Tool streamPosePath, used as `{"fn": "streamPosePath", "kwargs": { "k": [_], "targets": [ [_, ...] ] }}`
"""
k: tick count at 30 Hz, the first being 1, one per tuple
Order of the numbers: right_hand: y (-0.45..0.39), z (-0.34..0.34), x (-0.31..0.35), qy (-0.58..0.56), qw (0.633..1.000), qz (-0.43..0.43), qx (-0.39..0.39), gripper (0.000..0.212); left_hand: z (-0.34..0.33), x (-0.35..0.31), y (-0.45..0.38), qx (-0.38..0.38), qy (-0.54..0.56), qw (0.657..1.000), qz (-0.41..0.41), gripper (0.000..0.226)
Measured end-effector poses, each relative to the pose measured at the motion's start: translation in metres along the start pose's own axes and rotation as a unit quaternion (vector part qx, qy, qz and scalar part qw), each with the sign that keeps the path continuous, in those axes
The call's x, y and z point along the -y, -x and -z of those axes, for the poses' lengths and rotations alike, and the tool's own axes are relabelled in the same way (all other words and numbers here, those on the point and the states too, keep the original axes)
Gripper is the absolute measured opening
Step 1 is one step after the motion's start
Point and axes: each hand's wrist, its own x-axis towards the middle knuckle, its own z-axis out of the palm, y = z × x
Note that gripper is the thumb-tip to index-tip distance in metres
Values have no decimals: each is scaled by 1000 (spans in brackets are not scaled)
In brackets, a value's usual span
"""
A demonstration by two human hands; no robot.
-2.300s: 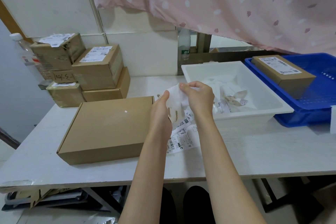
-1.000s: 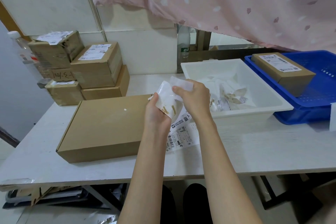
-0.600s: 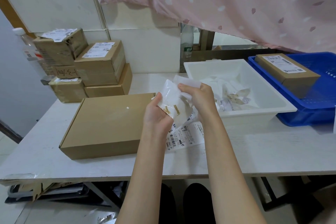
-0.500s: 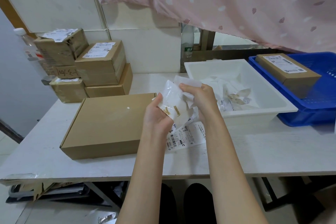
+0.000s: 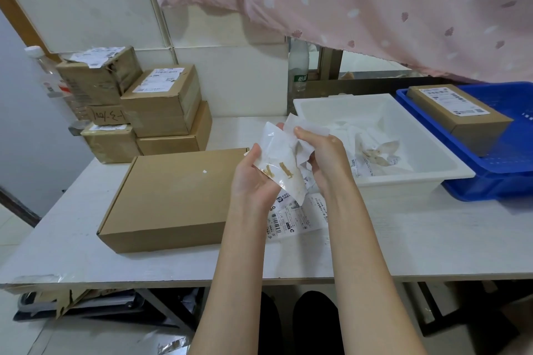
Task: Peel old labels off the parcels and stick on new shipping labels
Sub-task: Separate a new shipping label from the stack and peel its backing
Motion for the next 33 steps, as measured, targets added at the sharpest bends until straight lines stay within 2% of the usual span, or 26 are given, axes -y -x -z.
{"fn": "streamPosePath", "kwargs": {
  "k": [2, 4, 6, 8, 11, 13, 15, 17, 19, 22, 24, 28, 33],
  "targets": [
    [-4, 3, 2, -32, 999, -21, -1, 26, 3, 0, 1, 23, 3, 1000, 3, 43],
    [-7, 10, 5, -72, 997, -26, -4, 17, 8, -5, 4, 40, 3, 999, -7, 45],
    [-10, 17, 7, -19, 999, -12, -40, 23, 8, -10, 6, 51, -16, 998, -21, 47],
    [-10, 20, 5, 50, 996, -1, -70, 38, 4, -13, 6, 49, -39, 997, -33, 46],
    [-4, 13, 7, 52, 998, -3, -35, 52, -2, -11, 4, 36, -73, 996, -40, 45],
    [-2, 10, 9, 7, 1000, -8, 0, 77, -3, -11, 3, 19, -74, 996, -47, 49],
    [0, 11, 11, 10, 999, 9, 41, 90, -1, -12, 0, -4, -62, 996, -57, 53],
    [5, 12, 11, 113, 990, 37, 75, 83, 0, -13, -2, -24, -57, 996, -71, 55],
    [11, 10, 10, 203, 973, 56, 97, 62, -1, -12, -3, -34, -61, 995, -69, 57],
    [10, 9, 4, 218, 970, 78, 67, 19, -3, -11, -4, -30, -53, 996, -61, 59],
    [7, 6, -1, 246, 963, 112, 21, 7, -3, -9, -4, -27, -46, 997, -60, 60],
    [3, -2, -8, 308, 937, 146, -76, 9, -9, -1, 1, -38, -52, 996, -62, 61],
    [4, -5, -9, 298, 933, 161, -122, 7, -9, 0, 0, -50, -63, 995, -67, 60]
  ]
}}
